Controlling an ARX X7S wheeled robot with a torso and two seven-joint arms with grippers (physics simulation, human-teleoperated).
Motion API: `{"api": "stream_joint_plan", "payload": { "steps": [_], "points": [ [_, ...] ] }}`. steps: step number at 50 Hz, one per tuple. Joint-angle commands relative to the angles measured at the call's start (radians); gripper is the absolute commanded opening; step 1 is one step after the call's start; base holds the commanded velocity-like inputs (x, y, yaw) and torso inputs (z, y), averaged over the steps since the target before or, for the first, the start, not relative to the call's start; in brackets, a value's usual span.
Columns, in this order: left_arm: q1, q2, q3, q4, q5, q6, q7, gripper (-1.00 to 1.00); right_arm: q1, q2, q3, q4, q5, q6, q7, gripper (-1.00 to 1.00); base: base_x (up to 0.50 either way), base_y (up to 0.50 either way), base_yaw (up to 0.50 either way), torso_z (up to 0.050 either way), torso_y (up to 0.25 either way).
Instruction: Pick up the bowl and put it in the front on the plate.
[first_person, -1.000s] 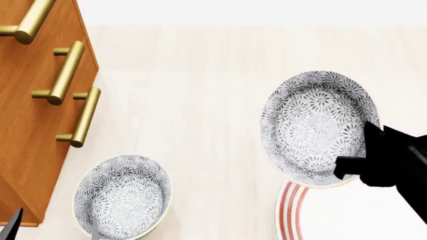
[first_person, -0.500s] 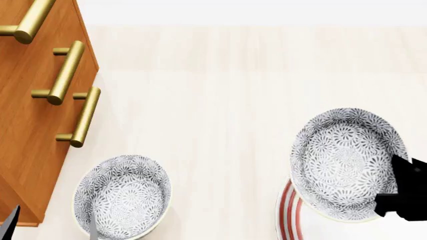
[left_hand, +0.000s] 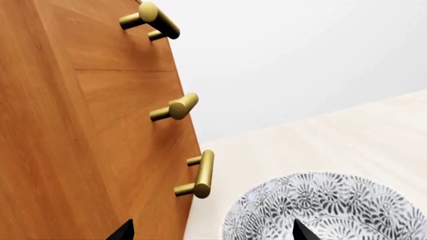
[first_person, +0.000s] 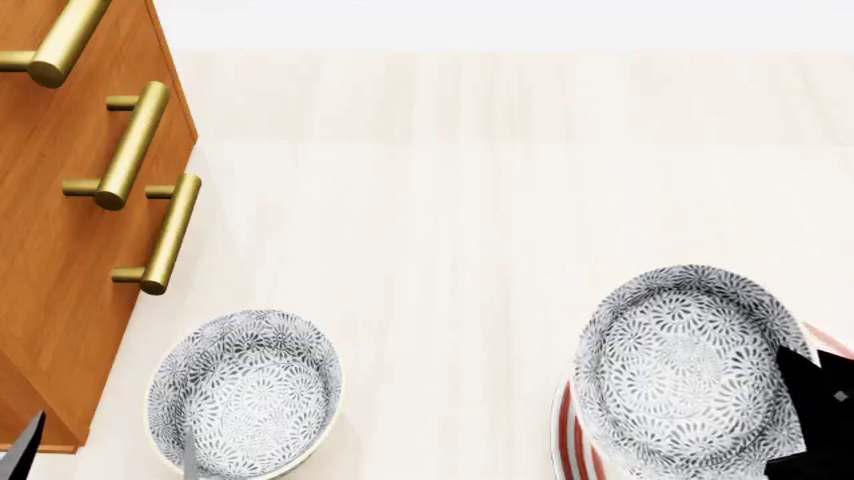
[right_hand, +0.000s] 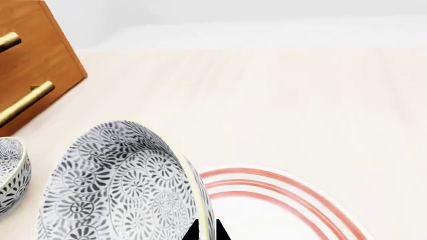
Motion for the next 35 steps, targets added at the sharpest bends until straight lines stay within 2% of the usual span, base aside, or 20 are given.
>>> {"api": "stream_joint_plan", "payload": {
  "steps": [1,5,10,19,35],
  "points": [
    [-0.002,0.006,-0.006,-0.001,0.003,-0.002,0.01,1.0,-0.063,0.023,0.054,-0.029,-0.015,-0.053,-0.083,-1.0,0.0,0.0,0.0,0.0,0.0],
    [-0.003,0.006,-0.003,-0.006,0.003,0.0,0.01,1.0,-0.112,0.031,0.077,-0.041,-0.014,-0.084,-0.124,-1.0,0.0,0.0,0.0,0.0,0.0],
    [-0.003,0.004,-0.002,-0.001,0.002,-0.003,0.009,1.0,-0.087,0.023,0.063,-0.021,-0.025,-0.074,-0.118,-1.0,0.0,0.0,0.0,0.0,0.0],
    [-0.003,0.002,0.001,0.001,0.001,-0.006,0.008,1.0,-0.138,0.026,0.082,-0.018,-0.039,-0.1,-0.127,-1.0,0.0,0.0,0.0,0.0,0.0],
    [-0.006,0.0,0.008,-0.01,-0.003,0.0,0.007,1.0,-0.107,0.015,0.06,0.035,-0.069,-0.083,-0.104,-1.0,0.0,0.0,0.0,0.0,0.0]
  ]
}}
